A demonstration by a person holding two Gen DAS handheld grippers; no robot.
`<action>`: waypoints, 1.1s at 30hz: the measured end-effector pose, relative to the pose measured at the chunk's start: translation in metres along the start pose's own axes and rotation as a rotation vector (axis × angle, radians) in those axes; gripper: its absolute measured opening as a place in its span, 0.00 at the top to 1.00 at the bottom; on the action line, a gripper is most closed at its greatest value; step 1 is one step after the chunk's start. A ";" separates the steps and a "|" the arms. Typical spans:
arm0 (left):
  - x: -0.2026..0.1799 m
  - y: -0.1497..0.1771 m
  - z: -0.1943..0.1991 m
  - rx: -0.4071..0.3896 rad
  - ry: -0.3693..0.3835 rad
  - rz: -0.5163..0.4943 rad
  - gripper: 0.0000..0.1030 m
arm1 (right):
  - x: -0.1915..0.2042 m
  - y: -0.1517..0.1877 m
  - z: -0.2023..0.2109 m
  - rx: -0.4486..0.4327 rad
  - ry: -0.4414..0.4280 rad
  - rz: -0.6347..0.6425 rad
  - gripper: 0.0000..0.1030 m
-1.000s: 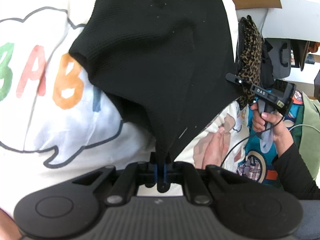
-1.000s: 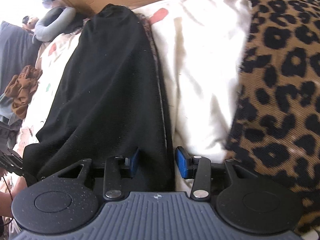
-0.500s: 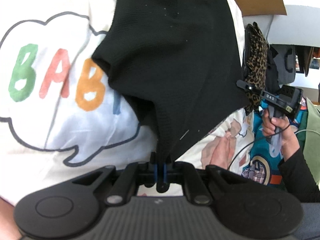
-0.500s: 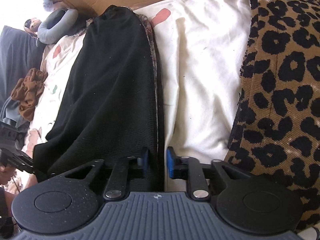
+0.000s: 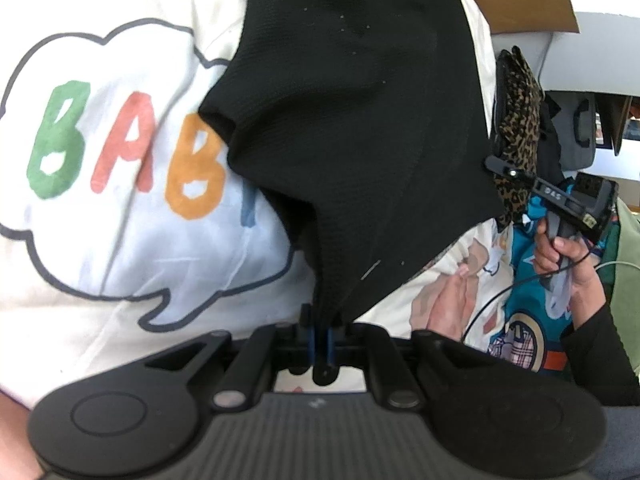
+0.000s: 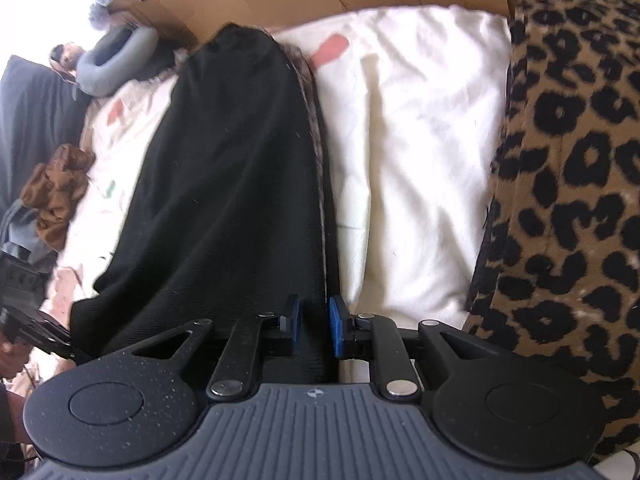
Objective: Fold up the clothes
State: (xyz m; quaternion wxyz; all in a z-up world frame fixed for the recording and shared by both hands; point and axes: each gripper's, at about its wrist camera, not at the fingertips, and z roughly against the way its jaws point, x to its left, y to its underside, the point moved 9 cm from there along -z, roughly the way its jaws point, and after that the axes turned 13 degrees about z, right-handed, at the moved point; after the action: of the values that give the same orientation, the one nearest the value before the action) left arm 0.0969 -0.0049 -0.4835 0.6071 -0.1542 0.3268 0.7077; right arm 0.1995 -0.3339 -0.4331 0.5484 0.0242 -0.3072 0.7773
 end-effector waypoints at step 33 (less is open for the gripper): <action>-0.008 -0.003 0.026 -0.004 0.014 -0.004 0.95 | 0.002 0.033 -0.007 0.016 -0.264 -0.336 0.96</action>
State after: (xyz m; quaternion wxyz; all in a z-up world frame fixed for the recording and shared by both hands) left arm 0.1063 0.0060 -0.4596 0.6060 -0.1608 0.3294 0.7060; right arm 0.1722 -0.3355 -0.4529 0.6252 0.1811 -0.3619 0.6674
